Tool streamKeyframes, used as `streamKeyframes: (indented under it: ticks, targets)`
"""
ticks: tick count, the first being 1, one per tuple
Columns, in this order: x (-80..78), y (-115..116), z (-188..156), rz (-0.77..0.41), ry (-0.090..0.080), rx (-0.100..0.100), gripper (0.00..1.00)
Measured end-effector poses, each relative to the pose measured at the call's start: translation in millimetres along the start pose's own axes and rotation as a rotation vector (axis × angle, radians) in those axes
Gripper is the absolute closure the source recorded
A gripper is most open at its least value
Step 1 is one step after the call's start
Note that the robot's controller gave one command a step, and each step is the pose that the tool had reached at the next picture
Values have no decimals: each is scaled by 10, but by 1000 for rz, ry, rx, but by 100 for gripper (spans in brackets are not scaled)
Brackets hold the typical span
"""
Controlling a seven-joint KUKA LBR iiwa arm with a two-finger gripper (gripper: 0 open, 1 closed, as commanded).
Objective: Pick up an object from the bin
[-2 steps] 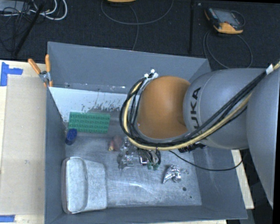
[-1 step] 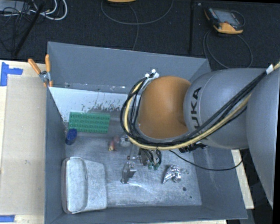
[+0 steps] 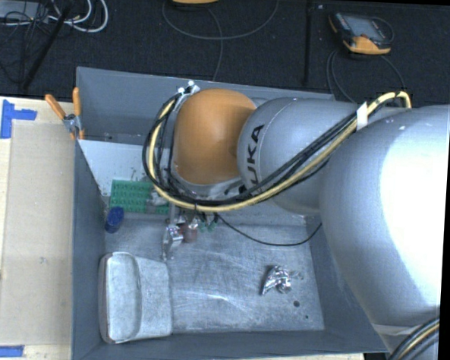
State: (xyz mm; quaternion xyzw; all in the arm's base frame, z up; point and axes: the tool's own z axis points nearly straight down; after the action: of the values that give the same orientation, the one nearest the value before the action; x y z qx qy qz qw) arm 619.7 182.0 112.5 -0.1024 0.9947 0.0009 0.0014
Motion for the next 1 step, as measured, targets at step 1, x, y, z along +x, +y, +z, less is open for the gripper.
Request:
streamKeyframes:
  ticks: [1]
  targets:
    - [161, -573, 417, 32, 1, -2, 0]
